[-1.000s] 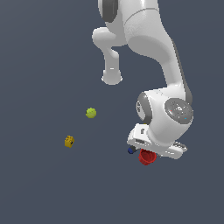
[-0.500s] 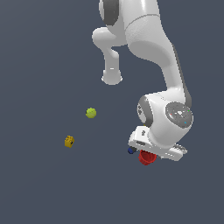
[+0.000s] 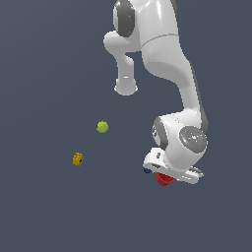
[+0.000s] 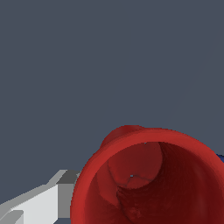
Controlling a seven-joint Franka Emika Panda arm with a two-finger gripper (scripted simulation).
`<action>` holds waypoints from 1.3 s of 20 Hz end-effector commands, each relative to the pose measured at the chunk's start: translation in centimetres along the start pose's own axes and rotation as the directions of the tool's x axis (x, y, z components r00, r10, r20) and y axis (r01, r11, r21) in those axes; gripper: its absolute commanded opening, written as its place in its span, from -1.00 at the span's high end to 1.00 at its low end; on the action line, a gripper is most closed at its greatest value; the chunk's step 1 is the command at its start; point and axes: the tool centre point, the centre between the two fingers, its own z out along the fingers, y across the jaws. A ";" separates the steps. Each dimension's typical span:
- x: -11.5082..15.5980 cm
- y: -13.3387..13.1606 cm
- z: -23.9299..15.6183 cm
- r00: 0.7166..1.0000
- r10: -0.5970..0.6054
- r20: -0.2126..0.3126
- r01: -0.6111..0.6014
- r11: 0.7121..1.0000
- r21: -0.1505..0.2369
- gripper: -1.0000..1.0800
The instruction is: Pick up a designated object from a clutter of objects.
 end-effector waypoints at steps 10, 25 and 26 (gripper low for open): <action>0.2 -0.1 0.4 1.000 0.001 -0.002 -0.001 1.000 0.001 1.00; 0.3 1.0 -2.3 1.000 0.000 -0.001 0.000 1.000 0.001 1.00; 0.4 1.2 -2.9 1.000 0.000 -0.001 0.000 1.000 0.001 1.00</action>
